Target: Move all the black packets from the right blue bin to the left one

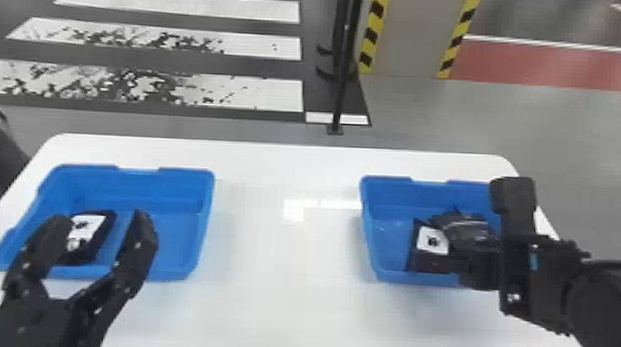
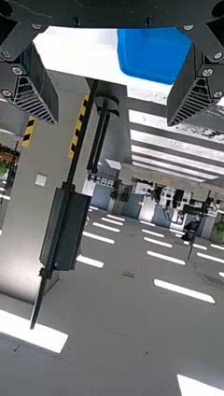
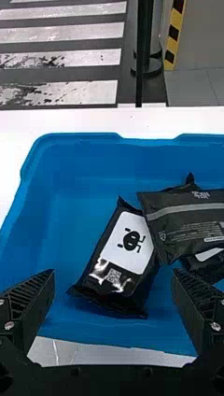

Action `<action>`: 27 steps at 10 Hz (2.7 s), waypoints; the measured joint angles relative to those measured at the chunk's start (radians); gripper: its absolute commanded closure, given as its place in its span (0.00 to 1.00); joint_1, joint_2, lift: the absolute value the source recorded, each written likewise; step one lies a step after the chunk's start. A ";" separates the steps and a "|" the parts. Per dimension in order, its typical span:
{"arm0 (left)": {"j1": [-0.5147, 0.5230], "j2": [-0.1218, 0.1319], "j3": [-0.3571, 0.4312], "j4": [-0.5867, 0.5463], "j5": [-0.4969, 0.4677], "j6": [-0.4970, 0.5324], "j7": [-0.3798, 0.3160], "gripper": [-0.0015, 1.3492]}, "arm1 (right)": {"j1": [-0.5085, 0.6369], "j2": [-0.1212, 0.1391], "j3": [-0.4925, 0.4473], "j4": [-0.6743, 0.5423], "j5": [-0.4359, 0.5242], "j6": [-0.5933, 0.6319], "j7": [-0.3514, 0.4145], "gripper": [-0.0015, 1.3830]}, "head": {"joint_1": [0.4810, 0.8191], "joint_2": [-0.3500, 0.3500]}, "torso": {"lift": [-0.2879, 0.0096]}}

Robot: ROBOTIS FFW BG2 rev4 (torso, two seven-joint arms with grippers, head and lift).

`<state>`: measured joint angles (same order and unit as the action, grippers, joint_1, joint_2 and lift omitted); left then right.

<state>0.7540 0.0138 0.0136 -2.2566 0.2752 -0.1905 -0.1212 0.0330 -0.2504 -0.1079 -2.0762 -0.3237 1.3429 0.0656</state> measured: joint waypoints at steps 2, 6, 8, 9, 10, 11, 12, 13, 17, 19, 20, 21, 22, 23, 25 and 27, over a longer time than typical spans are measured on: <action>-0.001 -0.001 -0.001 0.002 0.000 -0.005 0.000 0.14 | -0.014 0.004 0.007 0.041 -0.009 -0.015 -0.002 0.09 | 0.63 0.40 | 0.50; -0.001 -0.003 0.001 0.009 0.004 -0.019 0.000 0.14 | -0.024 0.010 0.008 0.081 -0.011 -0.027 -0.043 0.09 | 0.63 0.39 | 0.50; -0.001 -0.003 0.002 0.012 0.006 -0.027 0.000 0.14 | -0.028 0.011 0.008 0.102 -0.019 -0.031 -0.050 0.09 | 0.63 0.39 | 0.50; 0.000 -0.003 0.002 0.015 0.006 -0.030 0.000 0.14 | -0.028 0.013 0.008 0.108 -0.024 -0.040 -0.052 0.09 | 0.63 0.39 | 0.50; 0.001 -0.003 0.002 0.019 0.009 -0.033 0.000 0.14 | -0.032 0.014 0.008 0.120 -0.026 -0.053 -0.052 0.09 | 0.63 0.40 | 0.50; 0.002 -0.004 0.002 0.022 0.010 -0.035 0.000 0.14 | -0.039 0.015 0.008 0.139 -0.028 -0.067 -0.053 0.09 | 0.63 0.40 | 0.50; 0.002 -0.004 0.002 0.024 0.010 -0.038 0.000 0.14 | -0.046 0.016 0.008 0.160 -0.029 -0.087 -0.065 0.10 | 0.63 0.39 | 0.50; 0.002 -0.004 0.002 0.026 0.010 -0.041 0.000 0.14 | -0.050 0.017 0.008 0.174 -0.030 -0.099 -0.073 0.10 | 0.63 0.39 | 0.50; 0.002 -0.003 0.002 0.033 0.012 -0.051 -0.002 0.14 | -0.076 0.018 0.008 0.239 -0.045 -0.113 -0.080 0.65 | 0.63 0.38 | 0.50; 0.001 -0.003 0.002 0.036 0.013 -0.056 -0.003 0.14 | -0.069 0.017 0.008 0.234 -0.067 -0.117 -0.079 0.81 | 0.63 0.39 | 0.50; 0.000 -0.004 0.002 0.039 0.015 -0.060 -0.003 0.14 | -0.056 0.017 0.009 0.212 -0.072 -0.133 -0.079 0.82 | 0.63 0.40 | 0.50; 0.000 -0.005 0.001 0.042 0.016 -0.063 -0.003 0.14 | -0.047 0.017 0.015 0.190 -0.076 -0.146 -0.079 0.84 | 0.63 0.41 | 0.50; -0.002 -0.005 0.000 0.045 0.017 -0.065 -0.003 0.14 | -0.038 0.017 0.020 0.168 -0.078 -0.158 -0.079 0.84 | 0.63 0.42 | 0.50; -0.003 -0.005 0.000 0.047 0.018 -0.068 -0.003 0.14 | -0.023 0.017 0.022 0.146 -0.086 -0.182 -0.074 0.84 | 0.63 0.43 | 0.50; -0.006 -0.006 0.000 0.054 0.023 -0.082 -0.003 0.13 | 0.007 0.010 0.021 0.159 -0.111 -0.345 0.072 0.84 | 0.63 0.49 | 0.50; -0.011 -0.006 -0.007 0.061 0.039 -0.112 -0.007 0.13 | 0.020 -0.005 0.024 0.177 -0.118 -0.556 0.243 0.84 | 0.63 0.52 | 0.50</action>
<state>0.7434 0.0077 0.0062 -2.1960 0.3144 -0.3026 -0.1280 0.0526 -0.2557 -0.0839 -1.8990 -0.4419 0.7866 0.3088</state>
